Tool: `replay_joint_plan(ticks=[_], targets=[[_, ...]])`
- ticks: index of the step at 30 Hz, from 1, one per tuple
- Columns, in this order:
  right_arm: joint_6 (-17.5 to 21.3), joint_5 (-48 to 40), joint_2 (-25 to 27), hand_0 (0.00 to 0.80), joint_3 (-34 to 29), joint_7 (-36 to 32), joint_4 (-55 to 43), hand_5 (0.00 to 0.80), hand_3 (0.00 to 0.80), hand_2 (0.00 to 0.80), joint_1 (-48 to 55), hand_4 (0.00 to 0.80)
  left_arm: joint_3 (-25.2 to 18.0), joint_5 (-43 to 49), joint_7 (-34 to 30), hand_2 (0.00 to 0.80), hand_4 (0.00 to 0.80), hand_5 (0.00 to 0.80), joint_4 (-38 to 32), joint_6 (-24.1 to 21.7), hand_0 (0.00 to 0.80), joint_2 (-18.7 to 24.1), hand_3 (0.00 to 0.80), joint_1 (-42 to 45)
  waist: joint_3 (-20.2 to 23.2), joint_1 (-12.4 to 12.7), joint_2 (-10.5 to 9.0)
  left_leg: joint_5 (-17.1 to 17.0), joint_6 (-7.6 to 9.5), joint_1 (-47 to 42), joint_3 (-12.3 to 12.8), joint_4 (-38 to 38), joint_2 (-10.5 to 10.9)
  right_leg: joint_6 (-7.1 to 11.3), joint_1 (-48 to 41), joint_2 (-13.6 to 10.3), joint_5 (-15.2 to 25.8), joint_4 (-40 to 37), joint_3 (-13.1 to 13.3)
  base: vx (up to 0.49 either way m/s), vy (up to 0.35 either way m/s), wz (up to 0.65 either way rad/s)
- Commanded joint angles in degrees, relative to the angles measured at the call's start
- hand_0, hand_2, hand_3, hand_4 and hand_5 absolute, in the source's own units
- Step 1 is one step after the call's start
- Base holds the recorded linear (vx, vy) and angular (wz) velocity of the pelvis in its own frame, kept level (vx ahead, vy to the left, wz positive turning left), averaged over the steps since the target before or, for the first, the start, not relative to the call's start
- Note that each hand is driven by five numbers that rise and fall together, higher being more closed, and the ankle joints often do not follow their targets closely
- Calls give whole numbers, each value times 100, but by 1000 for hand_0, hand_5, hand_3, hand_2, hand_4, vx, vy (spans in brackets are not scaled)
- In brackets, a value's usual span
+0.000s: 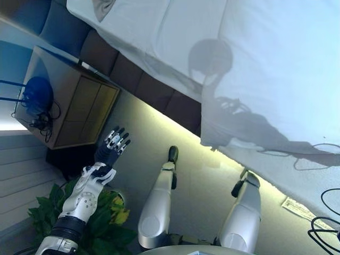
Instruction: Make the bed neatly
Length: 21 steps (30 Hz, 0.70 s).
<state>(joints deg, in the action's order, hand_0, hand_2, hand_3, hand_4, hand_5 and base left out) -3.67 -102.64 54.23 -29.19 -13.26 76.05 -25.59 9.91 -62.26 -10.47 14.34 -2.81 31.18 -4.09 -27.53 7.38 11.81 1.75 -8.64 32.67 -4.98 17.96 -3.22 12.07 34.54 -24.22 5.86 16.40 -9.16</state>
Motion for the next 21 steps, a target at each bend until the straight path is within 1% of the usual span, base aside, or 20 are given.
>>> replay_joint_plan(ticks=[1,3,4,6,7,8,12,13,17,20,21], targets=[[110,27,543,800,441,-212,-356,800,800,800,-551,800,-127,-266,-126,0,0,0,-236,-76,0,266,0,-106,-24,149,113,-674,-221,5,-263,-499,-541,293,355,-393,282,191,385,40,36,7],[125,83,630,800,472,-200,-405,800,800,800,-656,800,-106,-295,-163,0,0,0,-222,-84,0,267,0,-80,14,158,117,-722,-217,-2,-272,-531,-523,293,346,-403,335,168,381,37,38,5],[113,101,671,800,478,-228,-448,800,800,800,-697,800,-92,-298,-187,0,0,0,-210,-102,0,254,0,-67,48,161,110,-666,-214,-36,-267,-530,-518,293,318,-406,267,191,376,43,31,5],[101,123,683,800,472,-248,-498,800,800,800,-697,800,-100,-313,-235,0,0,0,-178,-110,0,244,0,-55,74,145,107,-702,-221,-32,-257,-536,-503,293,319,-413,317,176,374,40,40,8],[88,134,687,800,479,-239,-514,800,800,800,-697,800,-84,-321,-270,0,0,0,-146,-128,0,237,0,-45,100,145,106,-649,-221,-63,-242,-523,-505,293,300,-419,256,205,367,18,58,12],[78,136,698,800,488,-213,-523,800,800,800,-719,800,-75,-329,-287,0,0,0,-132,-136,0,234,0,-52,111,141,106,-690,-217,-58,-241,-535,-494,293,307,-427,313,182,368,33,60,11],[-89,114,676,800,456,-270,-493,800,800,800,-633,800,-38,-396,-299,0,0,0,-136,-158,0,206,0,-31,159,131,110,-638,-204,-155,-203,-544,-486,293,233,-447,262,201,339,41,60,4],[-123,193,610,800,449,-315,-502,800,800,800,-545,800,-21,-404,-262,0,0,0,-165,-166,0,195,0,-19,176,122,97,-632,-196,-184,-192,-540,-478,293,192,-446,259,197,329,35,43,3],[62,776,85,800,472,-711,-615,800,800,800,-52,800,-34,-343,-91,0,0,0,-314,-109,0,133,0,0,250,138,11,-562,-146,-363,-201,-511,-442,293,-35,-464,251,208,270,40,15,8],[257,1098,-373,800,617,-964,-742,800,800,800,209,800,-67,-236,26,0,0,0,-308,7,0,56,0,-54,381,150,-98,-532,-124,-568,-192,-559,-451,293,-281,-462,257,172,194,53,-13,9],[396,1225,-610,800,736,-1012,-863,800,800,800,281,800,-70,-129,86,0,0,0,-272,83,0,5,0,-102,451,150,-151,-514,-113,-660,-189,-574,-454,293,-392,-451,256,153,171,61,-17,11]])
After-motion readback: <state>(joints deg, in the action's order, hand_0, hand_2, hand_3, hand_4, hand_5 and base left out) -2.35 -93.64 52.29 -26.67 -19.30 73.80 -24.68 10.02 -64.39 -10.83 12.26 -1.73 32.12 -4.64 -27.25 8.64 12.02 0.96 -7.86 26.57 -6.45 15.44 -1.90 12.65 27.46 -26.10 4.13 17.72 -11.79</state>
